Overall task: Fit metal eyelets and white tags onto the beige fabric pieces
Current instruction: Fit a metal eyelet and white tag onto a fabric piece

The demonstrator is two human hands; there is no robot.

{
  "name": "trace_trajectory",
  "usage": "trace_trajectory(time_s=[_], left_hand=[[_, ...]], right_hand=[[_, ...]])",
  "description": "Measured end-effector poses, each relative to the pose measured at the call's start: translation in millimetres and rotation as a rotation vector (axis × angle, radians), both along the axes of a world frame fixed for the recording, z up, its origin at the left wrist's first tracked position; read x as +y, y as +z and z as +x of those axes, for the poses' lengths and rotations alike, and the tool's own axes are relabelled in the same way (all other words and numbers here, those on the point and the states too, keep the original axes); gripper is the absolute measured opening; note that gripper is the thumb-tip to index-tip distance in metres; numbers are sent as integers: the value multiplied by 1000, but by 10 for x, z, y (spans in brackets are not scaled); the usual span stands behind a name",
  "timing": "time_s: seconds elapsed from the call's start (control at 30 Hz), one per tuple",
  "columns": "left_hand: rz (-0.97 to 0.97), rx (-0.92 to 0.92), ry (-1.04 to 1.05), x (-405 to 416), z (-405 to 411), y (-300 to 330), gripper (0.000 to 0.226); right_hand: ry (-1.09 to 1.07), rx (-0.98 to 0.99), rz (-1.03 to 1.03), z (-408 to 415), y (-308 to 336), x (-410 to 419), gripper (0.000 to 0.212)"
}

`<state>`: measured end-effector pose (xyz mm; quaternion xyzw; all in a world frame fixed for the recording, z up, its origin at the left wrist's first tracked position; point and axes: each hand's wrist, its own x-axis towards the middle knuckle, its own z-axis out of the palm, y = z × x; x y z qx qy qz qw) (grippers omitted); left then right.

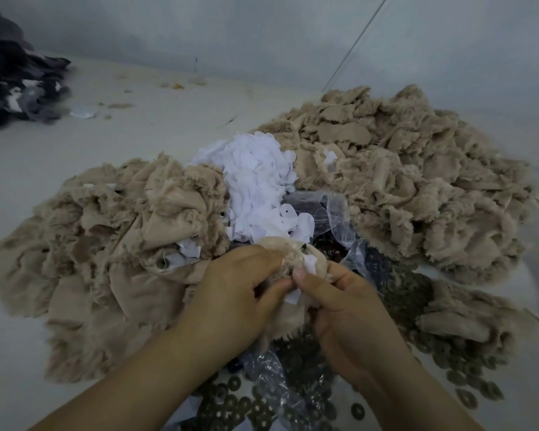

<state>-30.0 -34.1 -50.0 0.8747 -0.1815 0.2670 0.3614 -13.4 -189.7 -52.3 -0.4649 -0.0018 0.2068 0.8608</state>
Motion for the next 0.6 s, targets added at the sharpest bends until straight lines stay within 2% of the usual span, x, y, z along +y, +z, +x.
trace_trajectory(time_s=[0.07,0.23,0.4,0.6], left_hand=[[54,-6,-23,-12,-3,16,27],[22,86,-45,-4,-42,79,19],[-260,275,-66,0,-26,133,15],[-247,380,-104,32,-38,175,14]], right_hand=[[-13,34,8,-2,-13,-17,24],[60,139,97,-37,4,-16,38],[120,154,94,-40,45,-26,41],[112,140,48,-40,30,-18,43]])
